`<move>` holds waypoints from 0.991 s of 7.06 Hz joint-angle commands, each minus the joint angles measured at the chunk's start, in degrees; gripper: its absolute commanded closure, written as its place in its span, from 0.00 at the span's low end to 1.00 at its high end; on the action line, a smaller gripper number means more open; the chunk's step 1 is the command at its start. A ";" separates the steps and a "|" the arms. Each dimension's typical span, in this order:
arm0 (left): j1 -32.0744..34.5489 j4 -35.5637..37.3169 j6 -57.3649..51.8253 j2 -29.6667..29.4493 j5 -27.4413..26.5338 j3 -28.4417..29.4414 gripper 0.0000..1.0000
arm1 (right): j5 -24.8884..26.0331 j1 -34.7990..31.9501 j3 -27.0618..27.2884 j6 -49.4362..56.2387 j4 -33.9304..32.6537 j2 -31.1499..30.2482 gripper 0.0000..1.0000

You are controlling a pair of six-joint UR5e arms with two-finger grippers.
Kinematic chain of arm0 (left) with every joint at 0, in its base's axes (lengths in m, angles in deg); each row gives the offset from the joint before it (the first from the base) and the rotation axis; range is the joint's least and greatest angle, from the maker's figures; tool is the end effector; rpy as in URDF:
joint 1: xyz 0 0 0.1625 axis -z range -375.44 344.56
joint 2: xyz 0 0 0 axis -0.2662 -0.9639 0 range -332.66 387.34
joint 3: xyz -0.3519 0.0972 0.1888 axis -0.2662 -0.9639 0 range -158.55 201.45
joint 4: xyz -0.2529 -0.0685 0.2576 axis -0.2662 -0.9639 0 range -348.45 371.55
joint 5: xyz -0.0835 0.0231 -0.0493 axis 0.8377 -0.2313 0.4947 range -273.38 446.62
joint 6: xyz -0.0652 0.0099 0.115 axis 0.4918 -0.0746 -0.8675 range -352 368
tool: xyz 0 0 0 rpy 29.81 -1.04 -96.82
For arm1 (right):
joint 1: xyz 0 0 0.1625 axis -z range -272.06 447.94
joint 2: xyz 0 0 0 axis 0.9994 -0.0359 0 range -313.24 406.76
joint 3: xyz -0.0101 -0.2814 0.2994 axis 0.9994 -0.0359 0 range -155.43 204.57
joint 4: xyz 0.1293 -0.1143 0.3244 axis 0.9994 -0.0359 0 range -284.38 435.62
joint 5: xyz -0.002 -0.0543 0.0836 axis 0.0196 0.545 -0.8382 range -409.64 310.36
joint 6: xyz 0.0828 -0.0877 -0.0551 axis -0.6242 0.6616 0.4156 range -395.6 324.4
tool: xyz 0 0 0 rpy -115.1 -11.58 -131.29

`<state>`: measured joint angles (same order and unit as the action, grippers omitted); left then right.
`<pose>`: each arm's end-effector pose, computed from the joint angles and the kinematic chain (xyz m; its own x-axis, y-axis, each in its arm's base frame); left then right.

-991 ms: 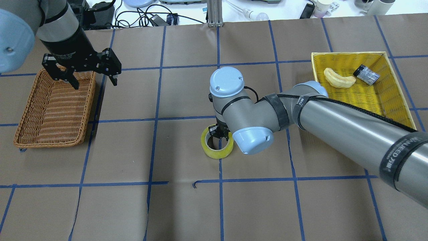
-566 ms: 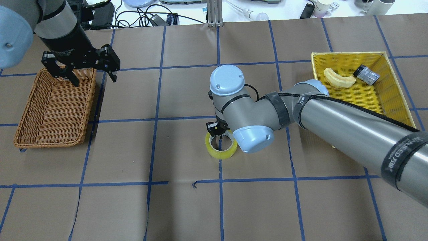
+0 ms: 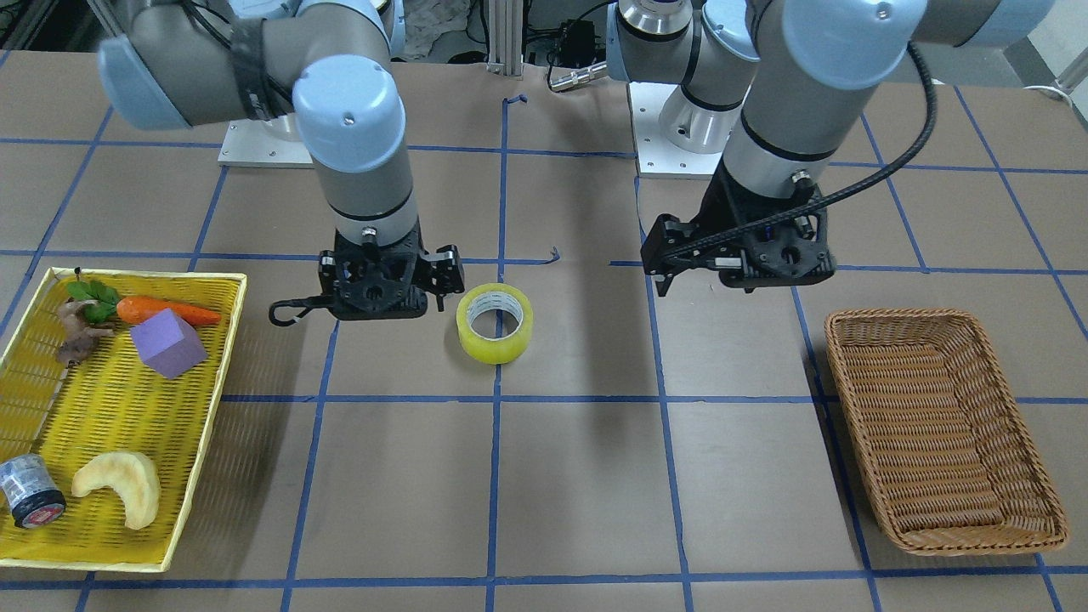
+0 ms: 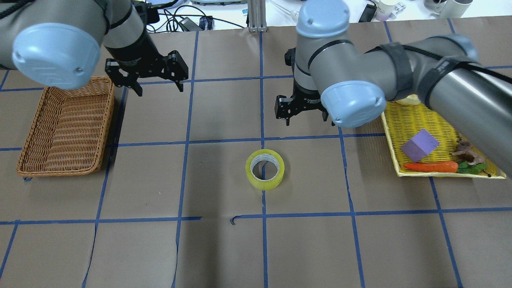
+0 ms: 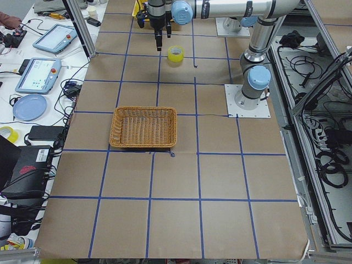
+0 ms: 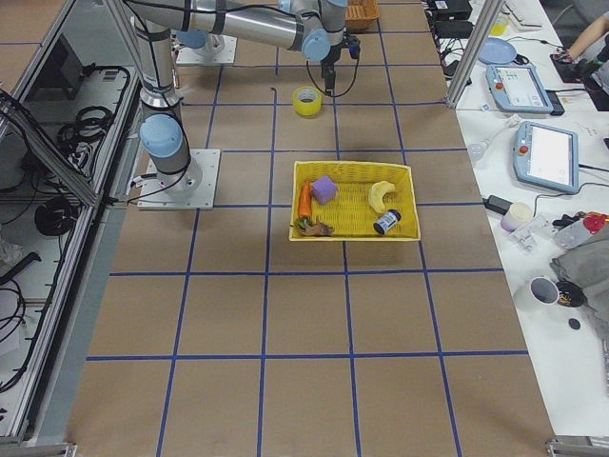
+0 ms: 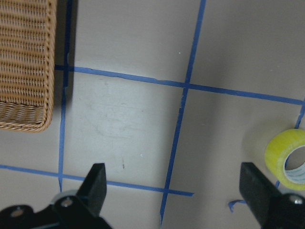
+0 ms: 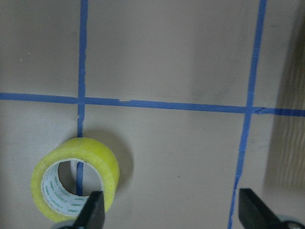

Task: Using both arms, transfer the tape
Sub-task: 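Release the tape and raise the right gripper while the left gripper reaches toward the tape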

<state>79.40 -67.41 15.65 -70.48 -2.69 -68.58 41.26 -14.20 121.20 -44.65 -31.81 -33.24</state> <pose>-0.1768 -0.4889 0.3960 -0.9987 -0.0482 0.0193 -0.0491 0.9974 -0.0534 0.2337 -0.4622 0.3382 -0.9985 -0.0537 0.0133 -0.0539 0.9984 -0.0163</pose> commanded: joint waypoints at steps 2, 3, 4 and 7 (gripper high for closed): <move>8.23 21.67 7.85 -5.61 9.03 -11.69 0.00 | 0.07 7.46 -0.65 5.23 7.30 -11.38 0.00; 10.69 25.31 8.86 -7.37 9.24 -15.39 0.00 | 0.15 7.74 -1.09 6.49 9.15 -13.06 0.00; 11.68 25.70 9.05 -8.86 8.98 -17.35 0.00 | 0.24 7.57 -3.70 6.24 13.26 -12.64 0.00; 13.70 25.70 10.79 -10.98 8.97 -19.74 0.00 | 0.06 7.30 -11.20 6.15 16.64 -8.33 0.00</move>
<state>92.11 -41.86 25.29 -80.46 6.26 -87.60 41.27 -6.83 111.69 -38.56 -15.75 -42.68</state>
